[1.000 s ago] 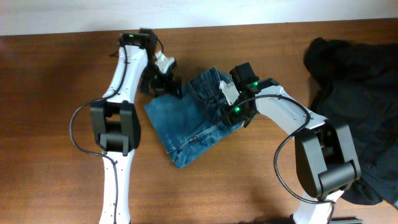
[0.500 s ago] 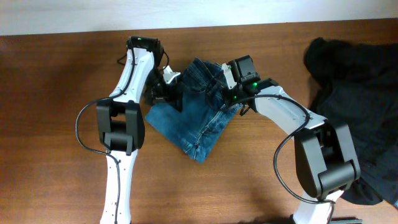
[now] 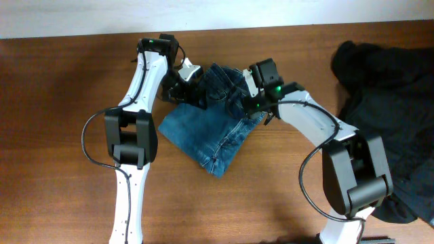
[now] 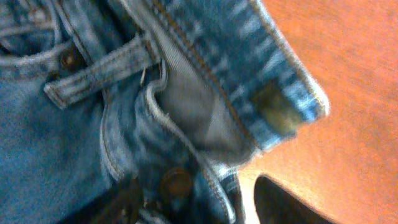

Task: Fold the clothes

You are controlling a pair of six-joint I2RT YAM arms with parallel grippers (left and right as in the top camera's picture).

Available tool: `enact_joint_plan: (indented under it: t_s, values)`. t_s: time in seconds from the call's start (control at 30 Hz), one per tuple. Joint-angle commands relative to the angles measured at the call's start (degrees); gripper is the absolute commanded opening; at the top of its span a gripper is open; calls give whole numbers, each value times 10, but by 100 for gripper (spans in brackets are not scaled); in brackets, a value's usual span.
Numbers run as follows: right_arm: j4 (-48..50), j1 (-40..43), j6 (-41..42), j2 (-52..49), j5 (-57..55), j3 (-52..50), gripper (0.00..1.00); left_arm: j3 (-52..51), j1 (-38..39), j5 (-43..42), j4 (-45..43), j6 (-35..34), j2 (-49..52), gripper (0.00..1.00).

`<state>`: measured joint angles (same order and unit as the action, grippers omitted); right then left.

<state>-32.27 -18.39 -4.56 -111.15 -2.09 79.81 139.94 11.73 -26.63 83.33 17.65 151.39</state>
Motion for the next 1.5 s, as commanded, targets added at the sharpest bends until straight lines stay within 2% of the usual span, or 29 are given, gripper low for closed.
enact_joint_plan:
  t_s: [0.0, 0.1, 0.17, 0.27, 0.47, 0.57, 0.83, 0.93, 1.07, 1.17, 1.33, 1.37, 1.4, 1.43, 1.47]
  values:
    - [-71, 4, -10, 22, -4, 108, 66, -5, 0, -19, -1, 20, 15, 99]
    - [-188, 4, -10, 22, 86, 184, 63, -5, 0, -21, 11, 40, 15, 99]
    - [-248, 4, -10, 21, 146, 190, 47, -7, 0, -21, 18, 52, 15, 99]
    - [-280, 0, -10, 17, 180, 162, 44, -23, 1, -21, 15, 64, 15, 99]
    - [-194, -19, -10, -1, 205, 48, 45, -68, 1, -22, 6, 78, 15, 99]
    - [-104, -23, -8, -18, 205, -12, 44, -90, 1, -78, 9, 122, 15, 99]
    - [15, -21, -8, -73, 172, -28, 44, -139, 3, -82, 8, 125, 15, 99]
    - [55, -20, -8, -82, 125, -28, 44, -165, 5, -82, 14, 125, 15, 99]
    - [57, -8, -8, -82, 101, -26, 44, -176, 5, -80, 13, 125, 15, 96]
    - [42, 9, -8, -82, 100, -26, 44, -176, 4, -71, 13, 125, 15, 84]
    - [21, 37, -8, -82, 100, -26, 44, -176, 4, -59, 9, 124, 15, 82]
    - [18, 39, -8, -82, 100, -26, 44, -176, 3, -50, 9, 124, 15, 83]
    - [14, 42, -8, -82, 100, -26, 43, -176, 3, -18, 9, 124, 15, 93]
    - [12, 42, -8, -82, 100, -26, 43, -176, 1, -11, 7, 123, 15, 99]
    - [11, 42, -8, -82, 100, -26, 43, -176, 0, -10, 2, 117, 15, 99]
